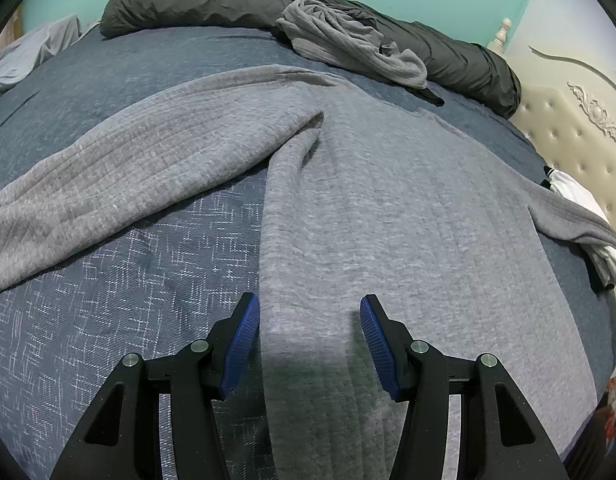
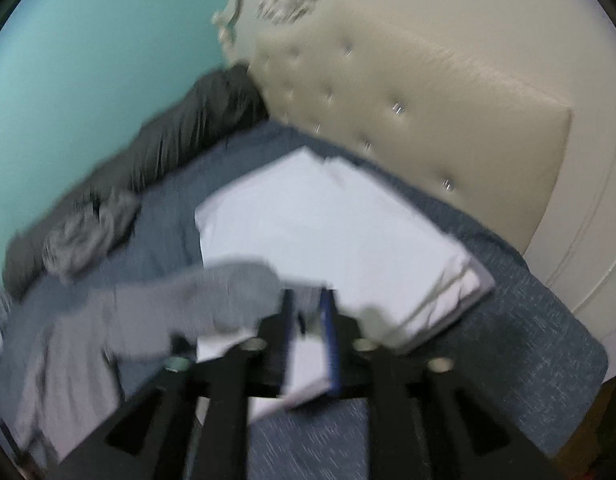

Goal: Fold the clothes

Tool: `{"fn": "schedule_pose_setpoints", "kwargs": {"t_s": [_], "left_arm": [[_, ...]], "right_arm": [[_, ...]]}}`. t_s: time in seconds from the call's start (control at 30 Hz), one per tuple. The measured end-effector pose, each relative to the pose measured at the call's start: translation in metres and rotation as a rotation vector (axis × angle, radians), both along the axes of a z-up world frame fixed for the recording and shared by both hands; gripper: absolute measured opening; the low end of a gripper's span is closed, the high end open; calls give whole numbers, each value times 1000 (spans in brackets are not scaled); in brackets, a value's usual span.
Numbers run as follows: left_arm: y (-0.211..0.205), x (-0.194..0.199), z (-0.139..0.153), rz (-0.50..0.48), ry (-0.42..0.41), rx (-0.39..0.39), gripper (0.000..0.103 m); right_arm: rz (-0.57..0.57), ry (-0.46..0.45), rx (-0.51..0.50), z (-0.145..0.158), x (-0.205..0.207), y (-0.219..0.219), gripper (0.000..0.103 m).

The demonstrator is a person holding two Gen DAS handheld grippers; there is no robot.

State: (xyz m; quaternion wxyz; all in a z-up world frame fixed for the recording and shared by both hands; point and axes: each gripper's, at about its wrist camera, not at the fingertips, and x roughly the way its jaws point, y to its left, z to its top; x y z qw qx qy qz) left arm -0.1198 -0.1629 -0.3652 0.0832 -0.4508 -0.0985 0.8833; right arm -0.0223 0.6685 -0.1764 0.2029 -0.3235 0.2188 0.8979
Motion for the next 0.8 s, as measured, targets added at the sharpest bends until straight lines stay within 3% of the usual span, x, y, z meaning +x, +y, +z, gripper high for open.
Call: {"fn": "schedule_pose_setpoints", "kwargs": {"t_s": [0.03, 0.37, 0.4, 0.57, 0.8], "left_arm": [[0, 0, 0, -1, 0, -1, 57], [-1, -2, -3, -2, -8, -7, 57], [-1, -3, -3, -1, -8, -8, 57], [-1, -3, -4, -4, -7, -9, 57], [1, -1, -4, -7, -9, -15, 57]], "right_arm": [[-17, 13, -19, 2, -2, 4, 53], [-66, -113, -69, -27, -42, 13, 53], [-67, -135, -45, -29, -45, 10, 51], [-51, -202, 84, -27, -46, -9, 5], [-24, -91, 213, 27, -47, -15, 2]]}}
